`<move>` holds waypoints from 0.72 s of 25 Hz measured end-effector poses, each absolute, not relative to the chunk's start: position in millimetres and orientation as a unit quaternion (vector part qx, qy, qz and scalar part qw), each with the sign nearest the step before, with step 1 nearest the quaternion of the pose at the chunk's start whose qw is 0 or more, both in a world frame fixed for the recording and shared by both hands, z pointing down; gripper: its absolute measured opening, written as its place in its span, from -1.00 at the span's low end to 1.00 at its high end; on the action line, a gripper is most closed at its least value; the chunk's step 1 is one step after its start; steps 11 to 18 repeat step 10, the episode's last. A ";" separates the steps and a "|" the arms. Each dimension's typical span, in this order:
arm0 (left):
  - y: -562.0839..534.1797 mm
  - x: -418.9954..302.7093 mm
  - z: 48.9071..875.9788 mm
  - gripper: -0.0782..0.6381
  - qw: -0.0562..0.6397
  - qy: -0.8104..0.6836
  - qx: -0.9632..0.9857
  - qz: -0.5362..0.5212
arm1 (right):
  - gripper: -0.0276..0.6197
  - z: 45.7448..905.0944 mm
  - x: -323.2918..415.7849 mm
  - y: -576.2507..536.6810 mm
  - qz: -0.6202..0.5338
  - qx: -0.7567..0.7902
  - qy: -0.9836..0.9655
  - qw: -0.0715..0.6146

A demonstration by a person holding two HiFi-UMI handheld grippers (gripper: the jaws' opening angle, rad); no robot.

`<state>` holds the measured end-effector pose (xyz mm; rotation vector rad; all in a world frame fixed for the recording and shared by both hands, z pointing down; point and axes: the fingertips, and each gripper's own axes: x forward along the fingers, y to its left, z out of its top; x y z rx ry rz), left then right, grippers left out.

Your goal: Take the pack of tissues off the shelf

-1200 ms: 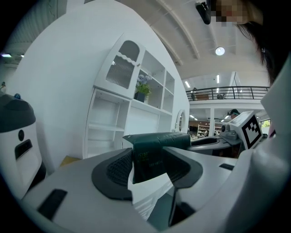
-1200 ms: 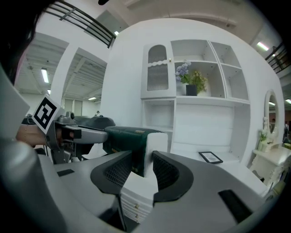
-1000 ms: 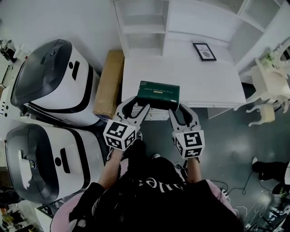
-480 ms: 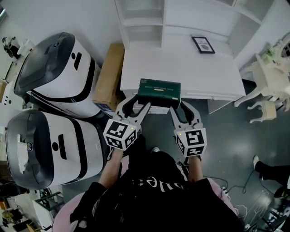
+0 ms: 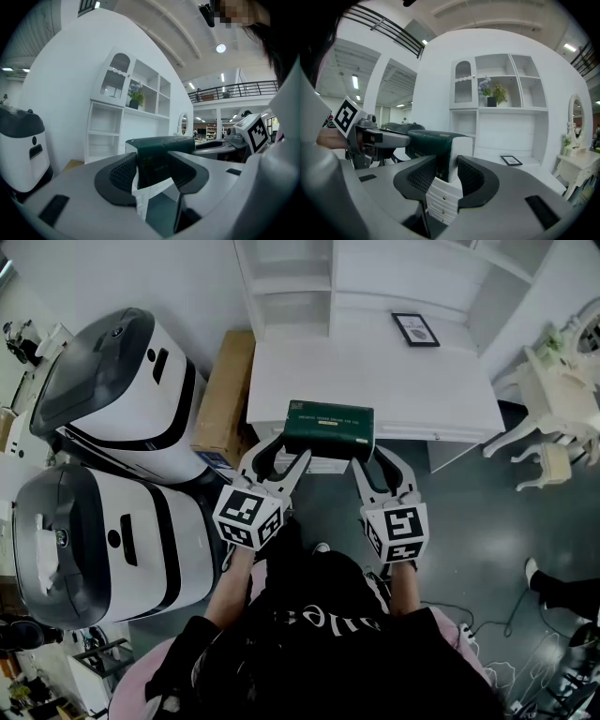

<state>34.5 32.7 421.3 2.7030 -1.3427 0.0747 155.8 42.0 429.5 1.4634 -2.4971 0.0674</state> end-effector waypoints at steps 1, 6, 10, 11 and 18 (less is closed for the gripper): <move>33.8 35.5 421.4 -0.21 0.061 -0.443 0.894 0.025 | -0.42 429.6 156.8 43.2 0.023 0.502 -0.856 0.123; 36.5 38.5 420.4 -0.21 0.059 -0.440 0.896 0.025 | -0.42 428.2 159.5 46.2 0.020 0.505 -0.854 0.122; 36.7 39.5 419.0 -0.21 0.060 -0.439 0.896 0.024 | -0.42 427.1 160.9 46.5 0.021 0.506 -0.853 0.126; 36.7 39.5 419.0 -0.21 0.060 -0.439 0.896 0.024 | -0.42 427.1 160.9 46.5 0.021 0.506 -0.853 0.126; 36.7 39.5 419.0 -0.21 0.060 -0.439 0.896 0.024 | -0.42 427.1 160.9 46.5 0.021 0.506 -0.853 0.126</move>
